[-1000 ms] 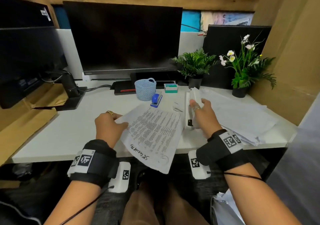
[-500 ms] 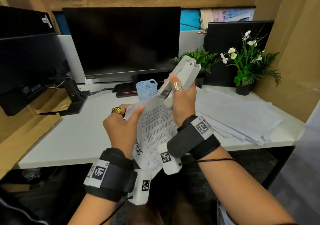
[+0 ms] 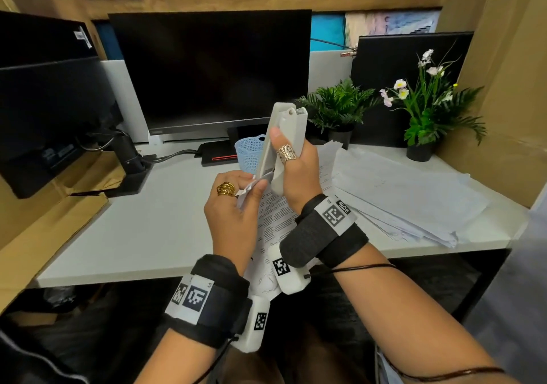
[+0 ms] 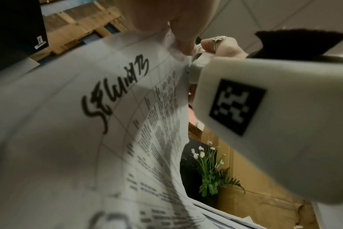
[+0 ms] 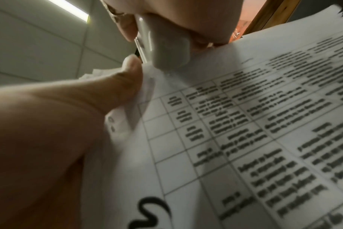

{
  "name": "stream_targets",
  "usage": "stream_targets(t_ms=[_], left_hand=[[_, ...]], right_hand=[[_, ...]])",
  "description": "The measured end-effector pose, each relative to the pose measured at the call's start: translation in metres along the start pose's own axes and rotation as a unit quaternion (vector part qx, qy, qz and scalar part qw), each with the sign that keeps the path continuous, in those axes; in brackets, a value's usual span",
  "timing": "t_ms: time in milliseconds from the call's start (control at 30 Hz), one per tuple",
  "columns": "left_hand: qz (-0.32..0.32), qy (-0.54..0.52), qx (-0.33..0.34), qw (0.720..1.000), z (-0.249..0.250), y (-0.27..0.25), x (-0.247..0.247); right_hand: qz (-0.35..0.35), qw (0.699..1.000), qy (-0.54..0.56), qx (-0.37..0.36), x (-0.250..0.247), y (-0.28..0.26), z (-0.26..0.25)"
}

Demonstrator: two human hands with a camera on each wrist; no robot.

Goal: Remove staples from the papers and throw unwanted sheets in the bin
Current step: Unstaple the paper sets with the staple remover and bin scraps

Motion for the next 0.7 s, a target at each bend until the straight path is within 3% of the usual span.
stream_targets(t_ms=[300,500,700], left_hand=[[-0.033,-0.027,0.001,0.999,-0.006,-0.012,0.006],[-0.049,-0.022,-0.006,0.999,-0.014,-0.016,0.005],[-0.084,-0.026,-0.005,0.996,-0.021,-0.019,0.01]], right_hand=[[0.001,1.0,0.015,0.002,0.003,-0.003,0.012],[-0.038,0.996,0.002,0.085,-0.001,0.001,0.025],[0.008,0.987,0.043,0.157,-0.009,0.005,0.035]])
Point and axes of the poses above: each hand's wrist, its own y-axis towards the middle knuckle, its own x-axis out of the palm, z = x × y, the point moved 5 cm from there along y, towards the middle knuckle, and after that the axes turned 10 degrees about x, right-handed, at the moved point
